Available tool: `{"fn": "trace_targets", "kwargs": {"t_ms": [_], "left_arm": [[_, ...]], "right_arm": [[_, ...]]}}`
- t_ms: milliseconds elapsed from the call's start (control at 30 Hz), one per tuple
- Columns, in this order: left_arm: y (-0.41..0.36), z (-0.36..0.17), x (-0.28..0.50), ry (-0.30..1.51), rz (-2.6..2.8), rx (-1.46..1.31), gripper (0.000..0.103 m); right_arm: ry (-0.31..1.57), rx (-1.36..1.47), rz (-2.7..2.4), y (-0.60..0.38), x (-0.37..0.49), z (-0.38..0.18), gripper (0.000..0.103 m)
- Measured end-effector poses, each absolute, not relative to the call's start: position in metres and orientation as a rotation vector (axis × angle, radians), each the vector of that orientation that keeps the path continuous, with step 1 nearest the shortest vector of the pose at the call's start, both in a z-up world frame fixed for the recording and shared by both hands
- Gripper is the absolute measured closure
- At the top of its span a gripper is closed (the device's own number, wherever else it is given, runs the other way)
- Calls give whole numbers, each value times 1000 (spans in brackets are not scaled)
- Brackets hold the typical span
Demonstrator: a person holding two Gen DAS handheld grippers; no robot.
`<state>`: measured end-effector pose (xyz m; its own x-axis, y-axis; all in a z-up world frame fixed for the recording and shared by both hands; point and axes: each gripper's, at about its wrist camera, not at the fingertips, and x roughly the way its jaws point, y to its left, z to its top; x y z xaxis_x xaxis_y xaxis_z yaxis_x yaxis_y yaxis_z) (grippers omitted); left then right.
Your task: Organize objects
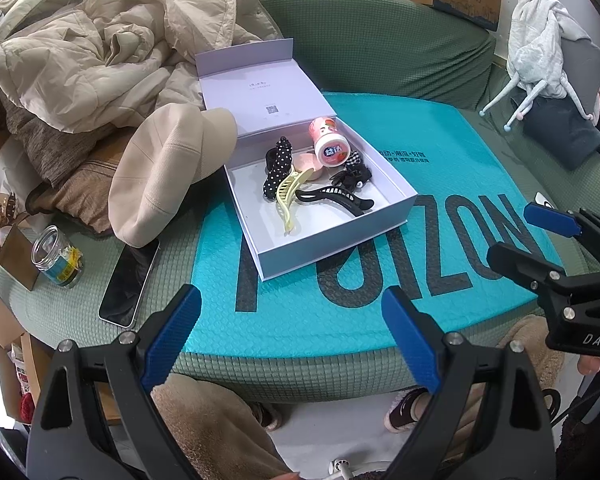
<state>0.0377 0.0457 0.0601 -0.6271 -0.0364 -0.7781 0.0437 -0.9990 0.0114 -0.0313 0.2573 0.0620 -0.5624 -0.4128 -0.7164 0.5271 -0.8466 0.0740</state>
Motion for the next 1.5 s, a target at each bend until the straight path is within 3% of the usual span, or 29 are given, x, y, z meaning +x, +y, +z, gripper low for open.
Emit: {"fn": "trace_targets", "kwargs": {"t_ms": [1500], "left_arm": [[48, 49, 28, 19, -2805, 1383, 12]], "right_arm": [[191, 1085, -2353, 257, -43, 47, 16]]}}
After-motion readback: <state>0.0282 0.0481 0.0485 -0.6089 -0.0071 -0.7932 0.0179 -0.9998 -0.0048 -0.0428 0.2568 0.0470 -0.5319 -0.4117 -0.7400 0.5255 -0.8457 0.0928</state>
